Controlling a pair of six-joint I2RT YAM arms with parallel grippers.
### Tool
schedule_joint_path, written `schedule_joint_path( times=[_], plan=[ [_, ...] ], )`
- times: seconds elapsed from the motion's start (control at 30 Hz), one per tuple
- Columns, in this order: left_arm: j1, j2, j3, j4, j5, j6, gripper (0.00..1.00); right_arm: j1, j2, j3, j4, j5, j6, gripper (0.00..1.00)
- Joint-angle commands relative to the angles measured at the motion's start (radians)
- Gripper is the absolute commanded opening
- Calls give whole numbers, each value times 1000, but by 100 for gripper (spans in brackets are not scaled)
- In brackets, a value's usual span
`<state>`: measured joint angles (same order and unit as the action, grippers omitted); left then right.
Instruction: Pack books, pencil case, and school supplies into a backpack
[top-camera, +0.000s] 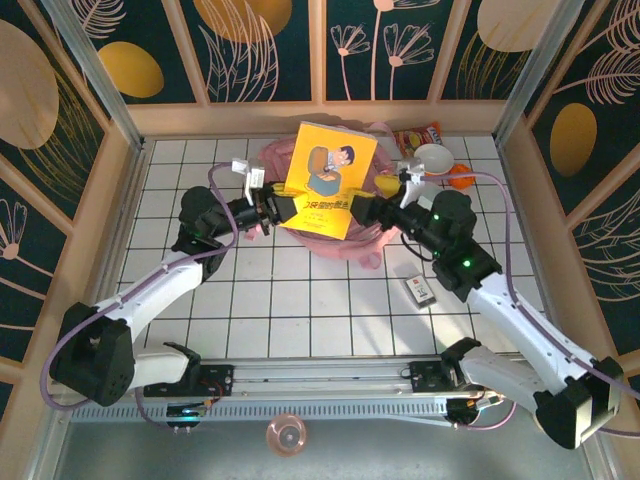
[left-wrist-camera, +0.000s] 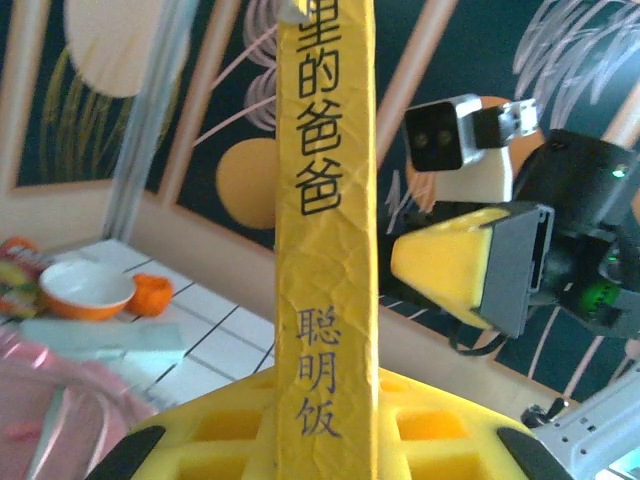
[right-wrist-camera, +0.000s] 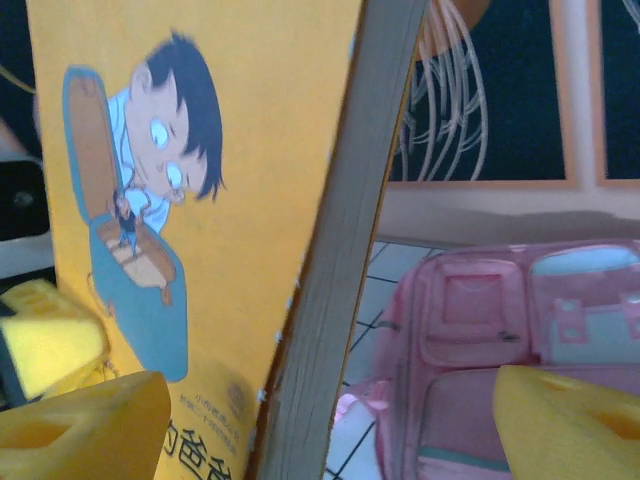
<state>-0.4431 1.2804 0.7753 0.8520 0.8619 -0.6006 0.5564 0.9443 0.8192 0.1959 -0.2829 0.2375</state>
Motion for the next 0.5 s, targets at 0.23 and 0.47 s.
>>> schedule_joint_path(
  times=[0.23,0.47],
  plan=[
    [-78,64,85,288,64,-69,7,-94,-31,-35,113,-268,56,93],
    [-105,71,91,305,59,-79,8,-134,16,-42,218,-539,129,88]
  ],
)
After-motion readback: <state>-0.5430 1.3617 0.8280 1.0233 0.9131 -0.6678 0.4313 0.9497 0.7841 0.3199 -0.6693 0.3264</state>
